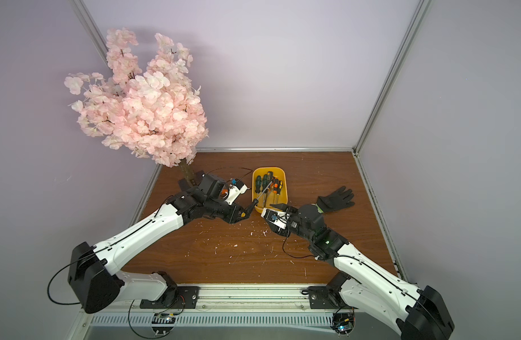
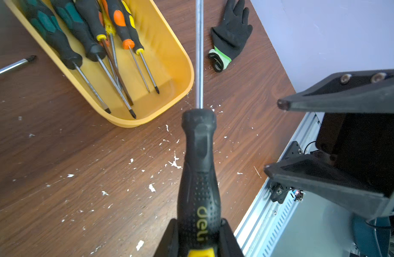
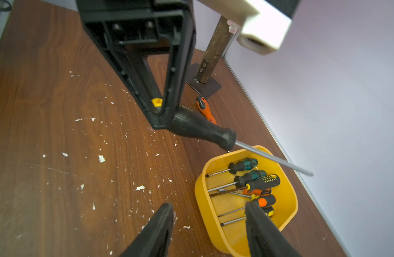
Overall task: Put the screwdriver on the desktop into the storage box
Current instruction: Pick up the screwdriver from the center of the board.
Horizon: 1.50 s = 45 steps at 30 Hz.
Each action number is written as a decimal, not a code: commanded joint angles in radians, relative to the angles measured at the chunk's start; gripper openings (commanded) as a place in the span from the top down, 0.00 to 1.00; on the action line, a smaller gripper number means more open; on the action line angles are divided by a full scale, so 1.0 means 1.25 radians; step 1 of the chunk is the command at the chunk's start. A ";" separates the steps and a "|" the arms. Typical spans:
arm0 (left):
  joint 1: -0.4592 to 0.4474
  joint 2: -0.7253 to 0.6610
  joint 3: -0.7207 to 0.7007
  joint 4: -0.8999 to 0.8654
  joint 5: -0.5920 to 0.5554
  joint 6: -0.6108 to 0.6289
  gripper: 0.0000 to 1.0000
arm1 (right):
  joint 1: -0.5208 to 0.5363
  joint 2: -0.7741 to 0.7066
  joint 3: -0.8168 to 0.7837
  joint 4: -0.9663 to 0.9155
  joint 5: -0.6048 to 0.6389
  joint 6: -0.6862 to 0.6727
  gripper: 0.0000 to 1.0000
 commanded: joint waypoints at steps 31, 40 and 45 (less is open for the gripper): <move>-0.090 0.056 0.106 -0.026 0.140 -0.012 0.98 | 0.068 0.033 0.112 -0.104 0.063 -0.359 0.62; -0.090 0.048 0.112 -0.030 0.118 -0.005 0.95 | 0.075 0.050 0.123 -0.109 0.074 -0.359 0.85; -0.086 0.030 0.123 -0.050 0.030 -0.005 0.55 | 0.074 0.059 0.127 -0.106 0.090 -0.347 0.93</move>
